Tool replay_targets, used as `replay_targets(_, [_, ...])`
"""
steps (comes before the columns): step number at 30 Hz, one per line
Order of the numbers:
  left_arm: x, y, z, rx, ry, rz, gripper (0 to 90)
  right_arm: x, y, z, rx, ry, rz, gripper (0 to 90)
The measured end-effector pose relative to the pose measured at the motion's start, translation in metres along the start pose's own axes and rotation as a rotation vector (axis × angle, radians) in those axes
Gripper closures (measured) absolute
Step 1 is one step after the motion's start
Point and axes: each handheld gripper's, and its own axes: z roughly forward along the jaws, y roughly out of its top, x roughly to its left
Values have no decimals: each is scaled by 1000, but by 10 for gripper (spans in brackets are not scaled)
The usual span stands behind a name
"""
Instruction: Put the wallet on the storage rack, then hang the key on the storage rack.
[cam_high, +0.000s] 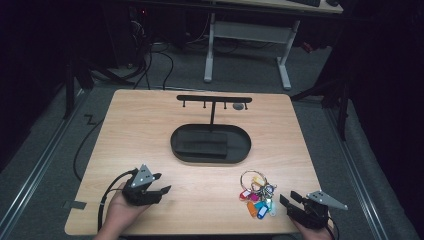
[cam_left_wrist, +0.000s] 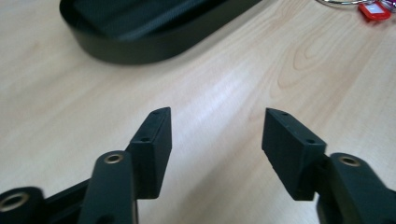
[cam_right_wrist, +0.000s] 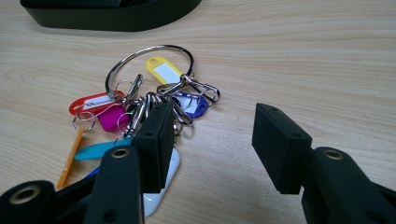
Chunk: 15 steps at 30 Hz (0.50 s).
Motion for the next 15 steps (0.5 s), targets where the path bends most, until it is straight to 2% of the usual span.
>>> replay_targets(2, [-2, -4, -2, -5, 6, -8, 391, 0, 0, 0, 1, 1, -2, 495])
replay_targets(5, [-9, -21, -7, -16, 14, -29, 360, 0, 0, 1, 1, 0, -7, 496])
replay_targets(8, [-11, -23, -10, -21, 9, -24, 340, 0, 1, 1, 1, -1, -7, 496])
replay_targets(9, [-13, -24, -12, -26, 19, 3, 329, 0, 1, 2, -1, -2, -9, 496])
replay_targets(15, [-11, -26, -14, -40, 8, -4, 315, 2, 2, 5, 14, -8, -12, 501])
